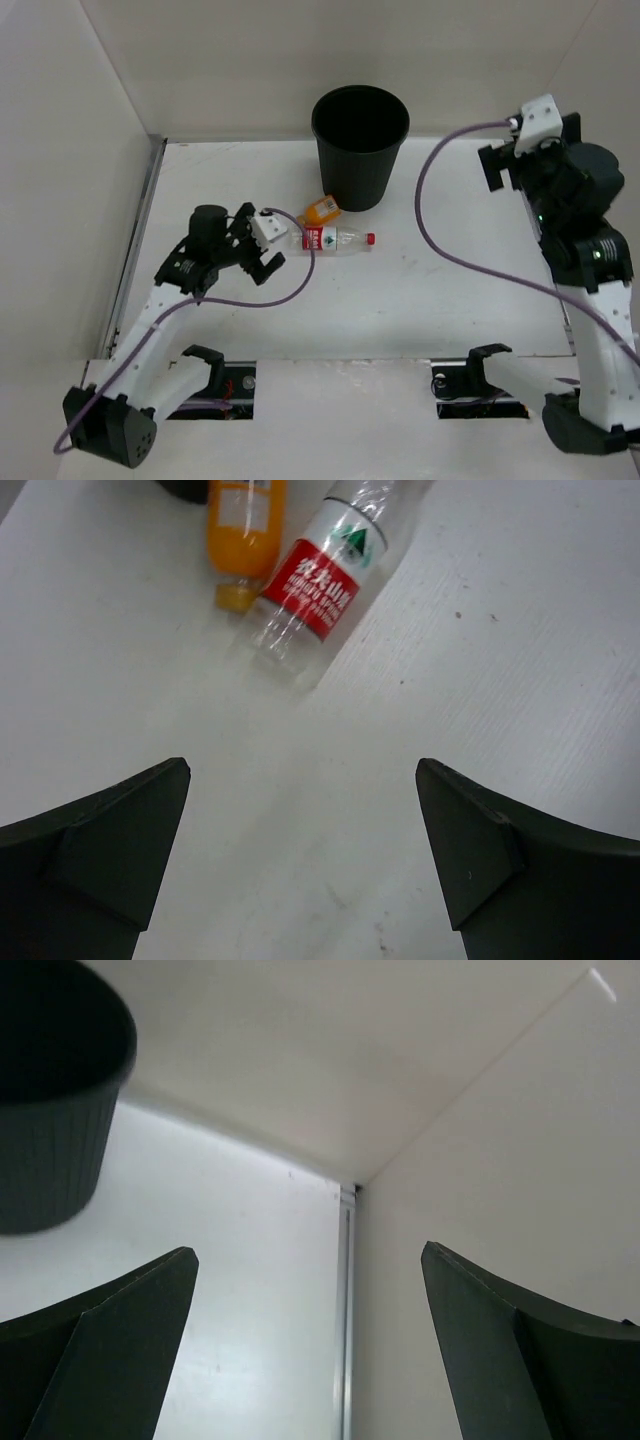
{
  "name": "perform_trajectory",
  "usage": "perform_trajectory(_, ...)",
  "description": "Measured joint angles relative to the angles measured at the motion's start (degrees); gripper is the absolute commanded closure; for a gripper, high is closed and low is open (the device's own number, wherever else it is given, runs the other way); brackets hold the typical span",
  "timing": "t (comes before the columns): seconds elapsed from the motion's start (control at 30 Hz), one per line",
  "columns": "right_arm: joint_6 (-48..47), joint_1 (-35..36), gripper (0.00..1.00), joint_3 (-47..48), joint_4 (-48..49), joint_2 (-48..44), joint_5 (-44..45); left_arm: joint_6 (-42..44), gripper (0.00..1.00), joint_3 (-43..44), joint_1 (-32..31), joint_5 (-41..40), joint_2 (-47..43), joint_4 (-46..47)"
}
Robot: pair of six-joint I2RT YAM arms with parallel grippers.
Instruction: Put the plastic bottles in the bin
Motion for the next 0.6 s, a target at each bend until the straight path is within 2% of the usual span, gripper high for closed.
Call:
perform_trajectory(0.1,-0.55,-3.13,0.00,-5.70,-5.79,-8.76,-2.60,5.60,0.00,2.10,-4.55,1.44,6.43,2.23)
perform_trajectory(0.23,-0.22,-5.35,0.00,-7.48,-15.04,-16.59,-6.25,12.17,0.00,6.99,-5.99,5.22,15.85,5.22)
perform_trajectory(0.4,1.31,-10.49,0.00,-4.26,-23.41,-22.60,-11.10,18.84,0.00,14.29,-6.27,9.68,27.82,7.45)
perform_trajectory(0.6,2.84,-16.46,0.00,1.79,-29.92,-25.79,-15.52,23.41,0.01,19.17,-8.87,11.80,38.66,8.44)
